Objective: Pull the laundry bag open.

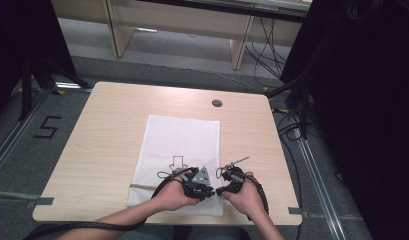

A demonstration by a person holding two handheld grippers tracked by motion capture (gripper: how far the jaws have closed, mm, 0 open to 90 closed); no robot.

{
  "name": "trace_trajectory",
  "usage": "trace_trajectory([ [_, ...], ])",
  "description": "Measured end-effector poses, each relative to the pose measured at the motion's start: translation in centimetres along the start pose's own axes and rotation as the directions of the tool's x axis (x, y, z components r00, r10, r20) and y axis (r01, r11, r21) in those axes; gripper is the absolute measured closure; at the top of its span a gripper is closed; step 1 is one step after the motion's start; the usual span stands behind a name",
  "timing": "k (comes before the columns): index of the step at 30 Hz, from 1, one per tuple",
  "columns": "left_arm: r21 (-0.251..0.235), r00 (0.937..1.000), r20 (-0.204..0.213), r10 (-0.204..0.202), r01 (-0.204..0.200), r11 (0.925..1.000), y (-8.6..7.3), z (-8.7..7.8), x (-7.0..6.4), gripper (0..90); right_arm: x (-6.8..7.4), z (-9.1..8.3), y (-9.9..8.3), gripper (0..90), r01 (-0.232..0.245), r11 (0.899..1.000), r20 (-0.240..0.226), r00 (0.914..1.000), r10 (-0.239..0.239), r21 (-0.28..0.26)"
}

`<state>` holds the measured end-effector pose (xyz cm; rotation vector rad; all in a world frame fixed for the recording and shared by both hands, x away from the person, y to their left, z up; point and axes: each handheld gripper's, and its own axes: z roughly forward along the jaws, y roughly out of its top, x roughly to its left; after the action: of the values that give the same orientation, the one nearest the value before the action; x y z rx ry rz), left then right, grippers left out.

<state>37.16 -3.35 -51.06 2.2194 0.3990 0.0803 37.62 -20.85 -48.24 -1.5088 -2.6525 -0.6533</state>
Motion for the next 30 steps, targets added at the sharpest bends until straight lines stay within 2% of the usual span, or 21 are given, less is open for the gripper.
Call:
trace_trajectory([
  [2, -0.003, 0.9999, 0.003, -0.016, 0.016, 0.9999, -0.1, 0.12, -0.07, 80.3, 0.01, 0.02, -0.01, 90.0, 0.0, 1.0, 0.003, 1.0, 0.0, -0.003],
  [4, 0.0, 1.0, 0.004, -0.005, 0.005, 1.0, -0.1, 0.17, -0.03, 80.2, 0.01, 0.02, 0.0, 90.0, -0.001, 1.0, 0.002, 1.0, 0.001, -0.002],
  [7, -0.005, 0.9989, 0.0, -0.048, 0.048, 0.9989, -0.27, 0.38, -0.13, 81.0, -0.02, 0.0, 0.02, 90.0, 0.001, 1.0, -0.002, 1.0, -0.001, 0.002],
  [10, -0.008, 0.9987, 0.005, -0.05, 0.051, 0.9987, -0.3, 0.4, -0.05, 81.5, 0.01, 0.02, 0.02, 90.0, -0.001, 1.0, 0.003, 1.0, 0.001, 0.001],
  [11, -0.007, 0.9977, 0.0, -0.067, 0.067, 0.9977, -0.33, 0.39, -0.15, 81.7, 0.01, 0.02, 0.01, 90.0, 0.0, 1.0, 0.003, 1.0, 0.0, 0.0],
  [13, -0.012, 0.9972, -0.002, -0.075, 0.075, 0.9971, -0.35, 0.42, -0.21, 82.1, 0.03, 0.05, -0.03, 90.0, -0.005, 1.0, 0.003, 1.0, 0.005, -0.007],
  [15, -0.005, 0.9982, -0.008, -0.059, 0.059, 0.9982, -0.26, 0.31, -0.21, 82.4, -0.08, 0.09, -0.02, 90.0, 0.001, 1.0, -0.002, 1.0, -0.001, -0.011],
  [18, -0.012, 0.9964, -0.006, -0.085, 0.084, 0.9964, -0.26, 0.2, -0.3, 83.9, -0.08, 0.09, -0.01, 90.0, 0.0, 1.0, 0.0, 1.0, 0.0, -0.01],
  [20, -0.016, 0.9972, 0.002, -0.075, 0.075, 0.9971, -0.26, 0.15, -0.15, 84.3, -0.03, 0.15, -0.02, 90.0, -0.004, 1.0, 0.001, 1.0, 0.004, -0.017],
  [21, -0.014, 0.9957, -0.001, -0.093, 0.093, 0.9956, -0.27, 0.11, -0.24, 84.7, -0.03, 0.05, 0.02, 90.0, 0.001, 1.0, 0.002, 1.0, -0.001, -0.004],
  [23, -0.01, 0.9954, 0.004, -0.096, 0.096, 0.9954, -0.22, -0.02, -0.18, 87.2, -0.06, 0.07, 0.04, 90.0, 0.007, 1.0, 0.001, 1.0, -0.007, -0.007],
  [24, -0.01, 0.9956, 0.0, -0.094, 0.094, 0.9955, -0.23, -0.1, -0.19, 87.3, -0.05, 0.07, 0.03, 90.0, -0.005, 1.0, 0.002, 1.0, 0.005, -0.004],
  [25, -0.008, 0.9967, 0.001, -0.081, 0.081, 0.9967, -0.24, -0.17, -0.1, 87.2, -0.09, 0.06, 0.03, 90.0, 0.002, 1.0, -0.002, 1.0, -0.002, -0.008],
  [30, -0.009, 0.9954, -0.001, -0.095, 0.095, 0.9954, -0.28, -0.16, -0.22, 87.3, -0.07, 0.08, 0.03, 90.0, 0.0, 1.0, 0.001, 1.0, 0.0, -0.006],
])
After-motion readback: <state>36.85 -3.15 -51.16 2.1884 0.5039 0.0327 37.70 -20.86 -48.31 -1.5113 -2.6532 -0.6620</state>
